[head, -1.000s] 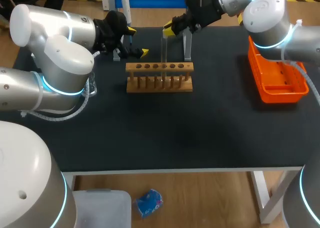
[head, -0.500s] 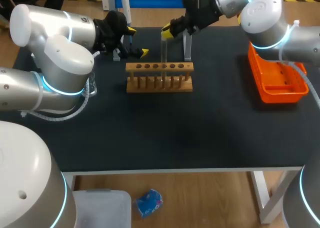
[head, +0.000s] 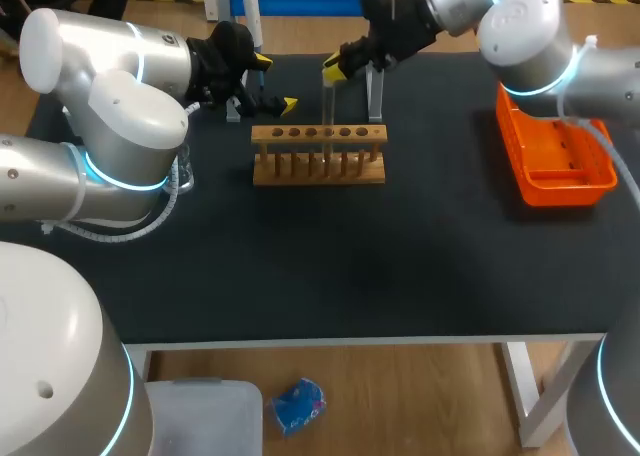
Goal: Invert the test tube, pick up the pipette, mount the tip to pipette, aspirate from beaker and dispense into the tube, eject the tip, return the pipette, and cap with the stopper.
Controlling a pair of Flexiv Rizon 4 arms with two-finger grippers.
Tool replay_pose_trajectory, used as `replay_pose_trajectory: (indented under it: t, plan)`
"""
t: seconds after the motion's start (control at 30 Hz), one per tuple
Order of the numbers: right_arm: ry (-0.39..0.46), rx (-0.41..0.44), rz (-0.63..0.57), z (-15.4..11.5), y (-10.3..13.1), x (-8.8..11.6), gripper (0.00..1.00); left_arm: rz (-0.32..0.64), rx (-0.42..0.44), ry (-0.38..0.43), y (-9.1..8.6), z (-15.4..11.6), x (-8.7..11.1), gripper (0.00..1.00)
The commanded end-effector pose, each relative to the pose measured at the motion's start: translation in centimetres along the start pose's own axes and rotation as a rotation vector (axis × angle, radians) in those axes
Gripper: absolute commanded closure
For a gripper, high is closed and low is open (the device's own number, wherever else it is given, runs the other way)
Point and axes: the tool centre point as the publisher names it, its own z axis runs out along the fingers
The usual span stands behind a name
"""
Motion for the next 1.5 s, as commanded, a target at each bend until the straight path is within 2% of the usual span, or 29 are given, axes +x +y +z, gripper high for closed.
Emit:
replay_pose_trajectory:
  t: [0.03, 0.2, 0.5, 0.53, 0.57, 0.73, 0.93, 1.2, 1.23, 1.27, 1.3, 1.5]
  plan:
    - [0.014, 0.027, 0.009, 0.3, -0.1, -0.5, 1.00, 0.000, 0.000, 0.003, 0.0, 0.0, -0.1, 0.00]
    - [0.023, 0.039, 0.024, 0.8, -1.0, -0.3, 1.00, 0.000, 0.000, 0.003, 0.0, 0.0, -0.1, 0.00]
    - [0.028, 0.043, 0.027, 0.9, -1.1, -0.1, 1.00, 0.000, 0.000, 0.003, 0.0, 0.0, -0.1, 0.00]
    - [0.024, 0.042, 0.027, 0.9, -1.1, 0.0, 0.67, 0.000, 0.000, 0.003, 0.0, 0.0, -0.1, 0.00]
    - [0.016, 0.032, 0.030, 0.7, -1.1, 0.0, 0.00, 0.000, 0.000, 0.003, 0.0, 0.0, -0.1, 0.00]
    - [-0.011, -0.020, 0.010, -0.2, -0.6, 0.3, 0.00, 0.000, 0.000, 0.003, 0.0, 0.0, -0.1, 0.00]
    - [-0.051, -0.140, -0.026, -1.7, 1.0, 0.8, 0.00, 0.000, 0.000, 0.003, 0.0, 0.0, -0.1, 0.00]
    - [-0.035, -0.246, -0.048, -1.4, 1.8, 1.5, 0.01, 0.000, 0.000, 0.003, 0.0, 0.0, -0.1, 0.00]
    - [-0.030, -0.261, -0.044, -1.3, 1.8, 1.5, 0.56, 0.000, 0.000, 0.003, 0.0, 0.0, -0.1, 0.00]
    - [-0.027, -0.274, -0.040, -1.2, 1.8, 1.5, 0.91, 0.000, 0.000, 0.003, 0.0, 0.0, -0.1, 0.00]
    - [-0.028, -0.284, -0.041, -1.1, 1.8, 1.5, 1.00, 0.000, 0.000, 0.003, 0.0, 0.0, -0.1, 0.00]
    - [-0.013, -0.389, -0.016, -0.9, 1.8, 1.2, 1.00, 0.000, 0.000, 0.003, 0.0, 0.0, -0.1, 0.00]
